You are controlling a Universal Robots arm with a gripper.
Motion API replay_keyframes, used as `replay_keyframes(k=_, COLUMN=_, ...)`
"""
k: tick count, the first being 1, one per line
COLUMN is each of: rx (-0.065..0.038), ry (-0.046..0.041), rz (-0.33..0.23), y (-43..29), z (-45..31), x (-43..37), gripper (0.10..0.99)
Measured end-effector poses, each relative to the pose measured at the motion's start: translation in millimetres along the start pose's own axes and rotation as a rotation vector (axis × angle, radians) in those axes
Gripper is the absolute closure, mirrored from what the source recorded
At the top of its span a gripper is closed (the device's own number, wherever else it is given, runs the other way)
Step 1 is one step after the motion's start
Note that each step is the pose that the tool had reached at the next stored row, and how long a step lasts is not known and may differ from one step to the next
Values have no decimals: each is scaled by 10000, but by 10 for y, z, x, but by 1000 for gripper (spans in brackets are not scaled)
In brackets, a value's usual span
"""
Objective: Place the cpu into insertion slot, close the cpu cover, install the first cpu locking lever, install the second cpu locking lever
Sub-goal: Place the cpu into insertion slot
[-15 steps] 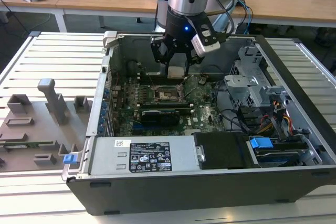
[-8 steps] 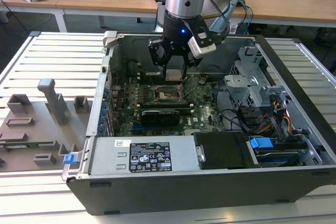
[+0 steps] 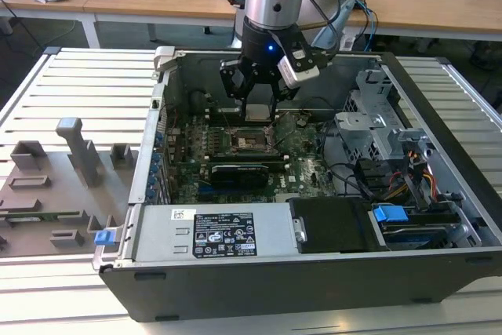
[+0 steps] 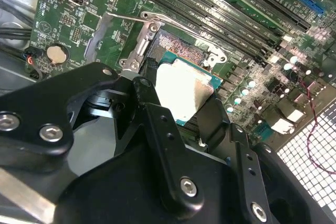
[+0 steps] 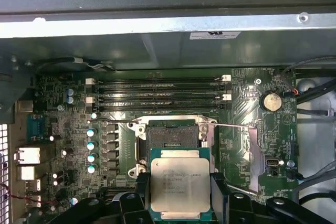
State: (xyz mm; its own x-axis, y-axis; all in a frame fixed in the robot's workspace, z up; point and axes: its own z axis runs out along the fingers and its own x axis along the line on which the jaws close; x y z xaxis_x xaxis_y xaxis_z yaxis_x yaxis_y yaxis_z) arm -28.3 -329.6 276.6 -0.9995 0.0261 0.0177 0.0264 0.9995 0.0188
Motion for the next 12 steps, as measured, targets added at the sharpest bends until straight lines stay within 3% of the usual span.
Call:
replay_keyframes(k=2, rx=-1, ry=-2, rz=93, y=0, z=0, x=0, gripper=541)
replay_keyframes(k=12, rx=-33, ry=-36, rz=1916, y=0, z=5, x=0, gripper=541)
